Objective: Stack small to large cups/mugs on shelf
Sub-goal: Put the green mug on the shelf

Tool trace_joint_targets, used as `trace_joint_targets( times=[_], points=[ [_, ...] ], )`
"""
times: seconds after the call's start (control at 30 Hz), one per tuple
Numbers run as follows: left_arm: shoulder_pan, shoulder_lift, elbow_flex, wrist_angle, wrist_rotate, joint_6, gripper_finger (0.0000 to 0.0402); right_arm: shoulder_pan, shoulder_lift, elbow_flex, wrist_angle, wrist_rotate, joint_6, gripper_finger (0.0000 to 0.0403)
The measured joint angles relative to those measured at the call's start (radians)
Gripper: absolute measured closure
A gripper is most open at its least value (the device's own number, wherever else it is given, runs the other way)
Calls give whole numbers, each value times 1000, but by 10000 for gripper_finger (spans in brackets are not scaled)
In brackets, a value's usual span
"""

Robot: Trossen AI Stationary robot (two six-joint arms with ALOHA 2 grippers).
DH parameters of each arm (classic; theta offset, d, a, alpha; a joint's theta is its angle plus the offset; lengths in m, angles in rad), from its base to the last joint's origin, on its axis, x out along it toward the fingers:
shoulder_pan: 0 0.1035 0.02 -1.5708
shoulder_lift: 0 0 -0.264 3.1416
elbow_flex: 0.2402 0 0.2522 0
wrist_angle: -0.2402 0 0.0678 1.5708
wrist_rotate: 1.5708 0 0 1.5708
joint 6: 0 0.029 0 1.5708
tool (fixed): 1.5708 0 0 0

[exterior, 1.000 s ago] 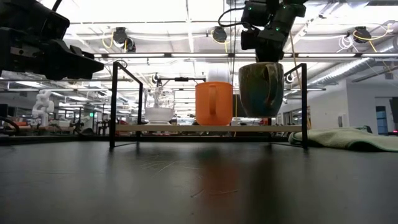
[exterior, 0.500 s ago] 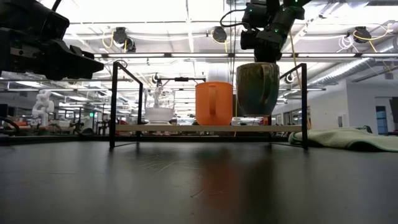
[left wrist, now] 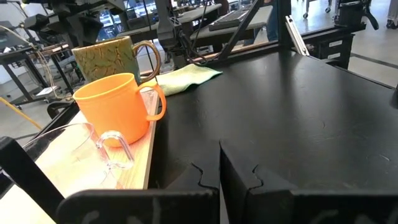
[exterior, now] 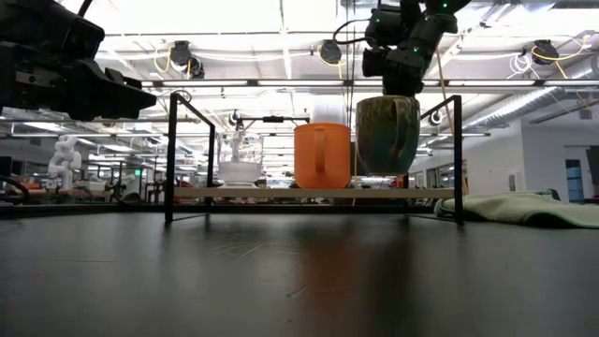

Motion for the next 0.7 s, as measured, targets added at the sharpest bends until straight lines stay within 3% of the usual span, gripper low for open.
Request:
trace_joint_targets(
  times=[0.7],
  points=[
    [0, 0, 0, -20, 0, -1, 398, 0, 73, 0, 34, 5, -52, 378]
  ],
)
